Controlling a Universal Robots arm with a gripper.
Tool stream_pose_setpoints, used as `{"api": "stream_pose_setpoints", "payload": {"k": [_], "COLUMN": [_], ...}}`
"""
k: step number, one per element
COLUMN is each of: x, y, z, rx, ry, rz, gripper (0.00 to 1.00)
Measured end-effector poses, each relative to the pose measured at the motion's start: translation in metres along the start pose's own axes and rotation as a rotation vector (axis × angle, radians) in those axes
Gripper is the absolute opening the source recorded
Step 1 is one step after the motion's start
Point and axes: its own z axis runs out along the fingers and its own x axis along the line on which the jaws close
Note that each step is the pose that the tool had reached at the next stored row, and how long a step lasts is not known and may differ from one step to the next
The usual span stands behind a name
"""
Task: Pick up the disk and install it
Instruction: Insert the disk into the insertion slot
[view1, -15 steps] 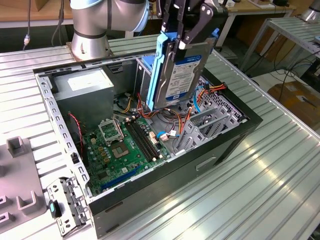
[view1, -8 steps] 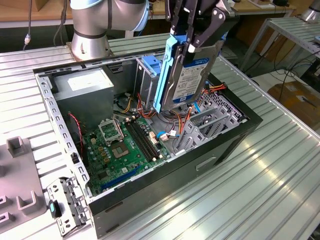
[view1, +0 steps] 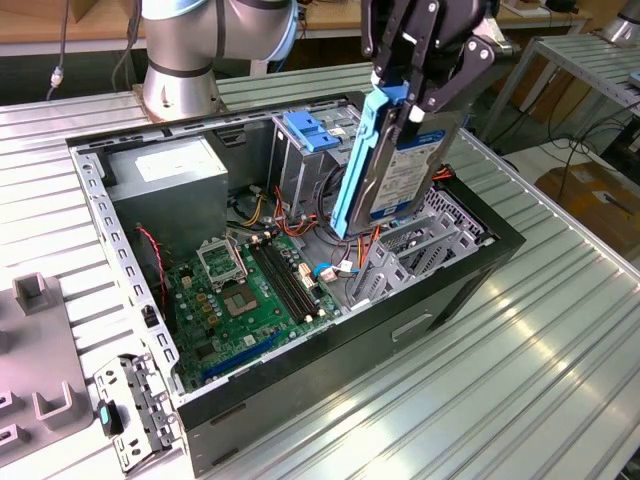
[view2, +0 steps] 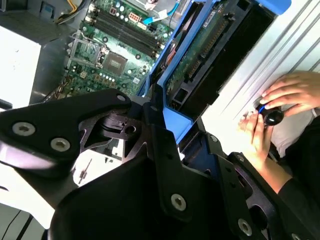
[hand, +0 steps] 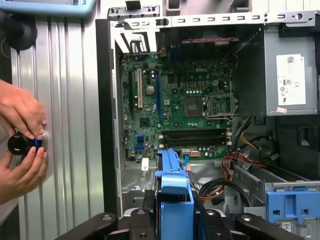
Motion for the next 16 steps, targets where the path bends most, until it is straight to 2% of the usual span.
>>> {"api": "stream_pose_setpoints", "payload": {"k": [1,3,7,9,11,16], "x": [0.0003,0.0008,0.0009,0.0008,0.0005,0.0011], "y": [-0.0040,-0.0165,-0.0375,-0.0424,-0.0509,-0.0596], "z": [0.0007,0.0027,0.0076,0.0102,0.0160,0.0229], "rx": [0.0000,0.0000,0.0000,0.0000,0.0007,0.0010], "ry": [0.0000,0.0000,0.0001,0.0004,0.0014,0.0027], "rz": [0.000,0.000,0.000,-0.001,-0.015,-0.023], "gripper": [0.36,0.36,0.36,0.36,0.36,0.36]}}
